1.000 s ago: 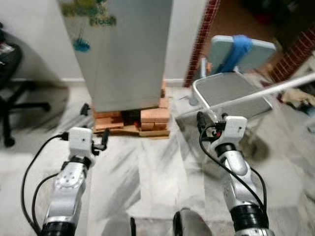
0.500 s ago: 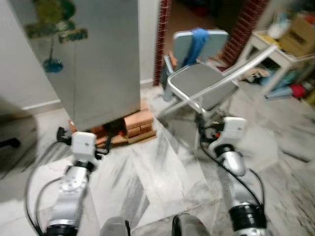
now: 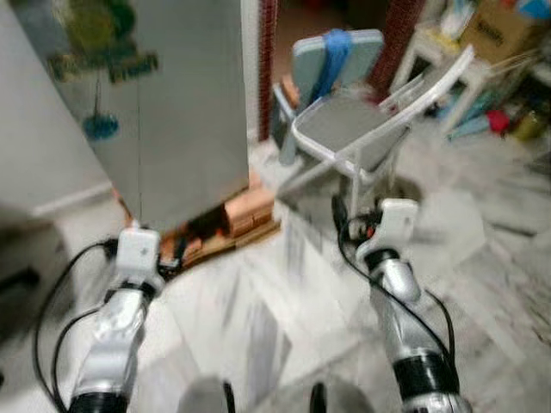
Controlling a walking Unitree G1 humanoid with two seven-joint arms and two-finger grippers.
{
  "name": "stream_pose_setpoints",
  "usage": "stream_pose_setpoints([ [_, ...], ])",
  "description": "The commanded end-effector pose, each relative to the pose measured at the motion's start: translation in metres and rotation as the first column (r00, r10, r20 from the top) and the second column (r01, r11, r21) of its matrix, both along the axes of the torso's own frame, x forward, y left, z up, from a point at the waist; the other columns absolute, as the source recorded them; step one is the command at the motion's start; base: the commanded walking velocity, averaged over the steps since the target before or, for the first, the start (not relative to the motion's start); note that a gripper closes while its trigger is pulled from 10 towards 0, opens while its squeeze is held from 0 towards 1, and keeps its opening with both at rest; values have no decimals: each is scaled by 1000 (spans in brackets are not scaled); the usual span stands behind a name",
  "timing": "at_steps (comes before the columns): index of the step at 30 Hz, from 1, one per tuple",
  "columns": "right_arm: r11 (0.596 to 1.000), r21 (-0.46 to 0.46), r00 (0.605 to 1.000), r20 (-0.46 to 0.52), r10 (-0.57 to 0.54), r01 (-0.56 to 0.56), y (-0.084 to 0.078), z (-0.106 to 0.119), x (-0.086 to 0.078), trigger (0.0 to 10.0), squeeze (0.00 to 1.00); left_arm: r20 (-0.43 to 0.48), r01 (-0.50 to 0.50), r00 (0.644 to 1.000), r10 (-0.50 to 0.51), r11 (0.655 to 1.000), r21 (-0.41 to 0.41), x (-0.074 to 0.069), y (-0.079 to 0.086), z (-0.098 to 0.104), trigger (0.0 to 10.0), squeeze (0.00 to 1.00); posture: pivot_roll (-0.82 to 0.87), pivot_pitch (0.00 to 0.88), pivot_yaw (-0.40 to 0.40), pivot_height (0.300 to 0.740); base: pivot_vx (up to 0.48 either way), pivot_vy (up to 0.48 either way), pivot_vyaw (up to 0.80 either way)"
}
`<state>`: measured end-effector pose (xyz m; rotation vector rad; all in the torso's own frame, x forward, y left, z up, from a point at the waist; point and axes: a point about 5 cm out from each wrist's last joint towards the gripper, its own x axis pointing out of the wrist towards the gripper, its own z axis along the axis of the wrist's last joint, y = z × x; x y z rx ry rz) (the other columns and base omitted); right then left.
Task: Restocking fridge
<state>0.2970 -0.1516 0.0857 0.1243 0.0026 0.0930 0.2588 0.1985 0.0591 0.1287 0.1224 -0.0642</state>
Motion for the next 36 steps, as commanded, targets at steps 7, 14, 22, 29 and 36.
stream_pose_setpoints([
  [7,997,-55,998,26,-55,57,-26,4,-12,10000,0,11,6,1000,-6,1000,4,-6,0,1,10000,0,74,88,1,740,0,465,-800],
  [14,989,-137,999,20,-46,49,-45,6,-39,10000,0,-27,-54,998,54,999,2,-27,15,-6,10000,0,63,92,0,740,0,472,-800],
  [22,985,-175,1000,-14,-9,6,-40,15,-52,10000,0,-12,-61,998,61,998,7,-31,13,-1,10000,0,59,93,3,740,0,477,-737],
  [29,988,-155,1000,-25,10,-14,-29,17,-56,10000,0,6,-75,997,75,997,12,-33,9,2,10000,0,62,87,-1,740,0,243,-318],
  [36,977,-210,999,-3,-40,38,-30,4,-56,10000,0,-10,-135,991,135,991,6,-42,5,-3,10000,0,82,103,14,740,0,0,0],
])
